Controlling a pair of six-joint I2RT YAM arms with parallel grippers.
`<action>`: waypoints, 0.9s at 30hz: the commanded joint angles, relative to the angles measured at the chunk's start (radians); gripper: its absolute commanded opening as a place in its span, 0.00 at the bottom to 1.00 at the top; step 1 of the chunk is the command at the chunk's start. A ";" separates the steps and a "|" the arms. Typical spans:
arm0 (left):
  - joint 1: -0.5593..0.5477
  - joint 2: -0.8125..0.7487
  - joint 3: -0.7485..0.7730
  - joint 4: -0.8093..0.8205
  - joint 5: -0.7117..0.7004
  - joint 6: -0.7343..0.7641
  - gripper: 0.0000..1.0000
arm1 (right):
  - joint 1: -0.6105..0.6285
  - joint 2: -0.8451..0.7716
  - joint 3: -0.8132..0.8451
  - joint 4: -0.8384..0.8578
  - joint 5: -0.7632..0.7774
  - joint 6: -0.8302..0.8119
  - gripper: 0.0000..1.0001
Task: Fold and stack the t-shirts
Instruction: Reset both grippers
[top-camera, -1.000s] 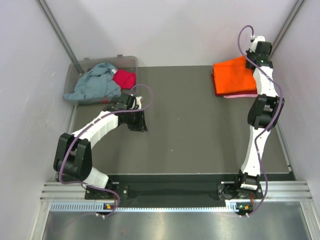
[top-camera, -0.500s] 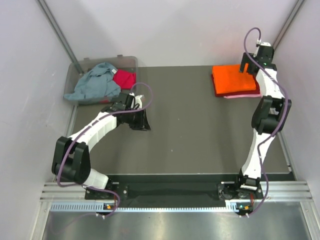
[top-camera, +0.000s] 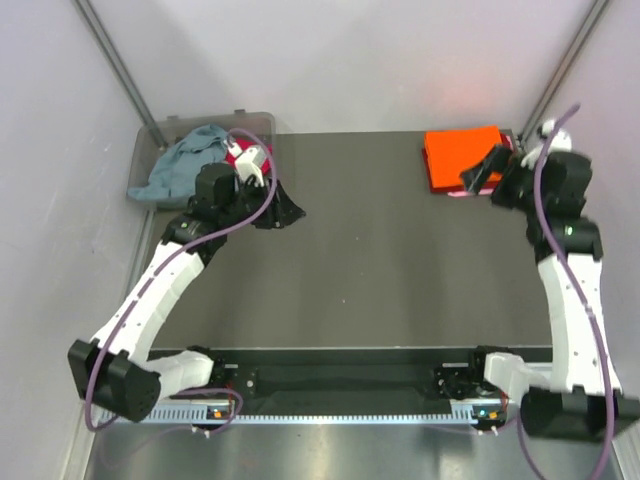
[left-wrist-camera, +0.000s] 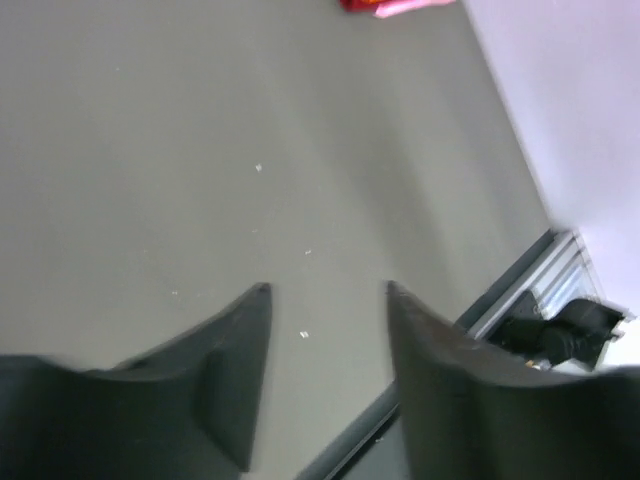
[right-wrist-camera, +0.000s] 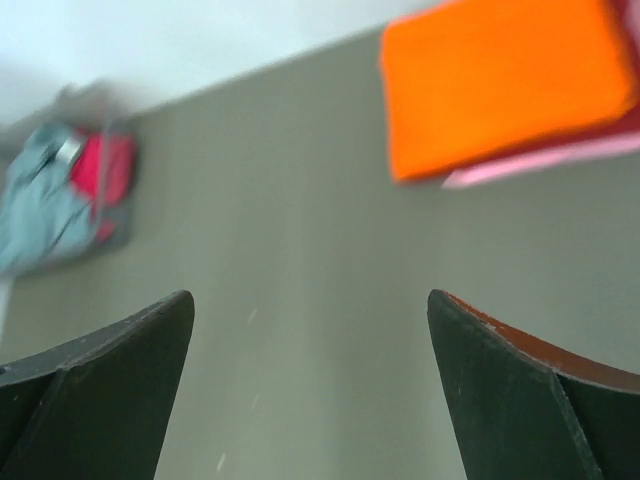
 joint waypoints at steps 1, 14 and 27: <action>0.006 -0.087 0.011 0.031 -0.037 -0.030 0.58 | 0.039 -0.130 -0.208 -0.015 -0.148 0.107 1.00; 0.006 -0.325 -0.173 0.038 -0.121 -0.087 0.99 | 0.039 -0.449 -0.515 0.121 -0.302 0.184 1.00; 0.006 -0.345 -0.156 0.008 -0.130 -0.044 0.99 | 0.039 -0.462 -0.441 0.102 -0.262 0.167 1.00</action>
